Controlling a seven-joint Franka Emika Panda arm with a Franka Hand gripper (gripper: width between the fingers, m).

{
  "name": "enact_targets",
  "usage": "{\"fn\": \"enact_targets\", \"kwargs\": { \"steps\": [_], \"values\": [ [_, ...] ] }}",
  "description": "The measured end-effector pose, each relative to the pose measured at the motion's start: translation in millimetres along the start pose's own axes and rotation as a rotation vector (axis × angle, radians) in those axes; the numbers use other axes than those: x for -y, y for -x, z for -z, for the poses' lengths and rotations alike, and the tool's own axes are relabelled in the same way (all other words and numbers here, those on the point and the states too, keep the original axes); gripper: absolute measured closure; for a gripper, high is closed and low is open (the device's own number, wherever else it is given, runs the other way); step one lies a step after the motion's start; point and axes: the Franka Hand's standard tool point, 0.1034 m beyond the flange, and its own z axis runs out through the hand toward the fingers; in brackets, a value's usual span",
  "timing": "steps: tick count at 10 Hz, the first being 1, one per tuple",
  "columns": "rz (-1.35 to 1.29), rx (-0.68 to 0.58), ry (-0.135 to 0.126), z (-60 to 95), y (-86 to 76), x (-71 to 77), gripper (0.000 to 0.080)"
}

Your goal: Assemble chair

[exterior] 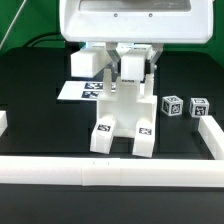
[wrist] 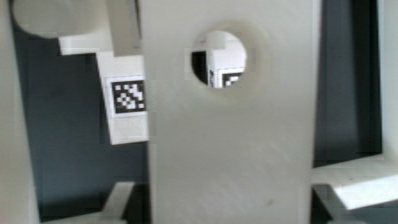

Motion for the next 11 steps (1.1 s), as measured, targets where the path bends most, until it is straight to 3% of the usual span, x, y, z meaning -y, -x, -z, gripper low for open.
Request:
{"fn": "enact_targets", "kwargs": {
  "steps": [1,3,7,11],
  "values": [
    [0.024,0.001,0.012,-1.0,2.0,6.3,0.0515],
    [0.025,0.002,0.008,-1.3,3.4,11.6,0.0515],
    [0.023,-0.01,0.008,-5.3,3.9,9.3,0.0515],
    [0.034,-0.013,0.005,-4.7,9.7,16.5,0.0515]
  ]
}}
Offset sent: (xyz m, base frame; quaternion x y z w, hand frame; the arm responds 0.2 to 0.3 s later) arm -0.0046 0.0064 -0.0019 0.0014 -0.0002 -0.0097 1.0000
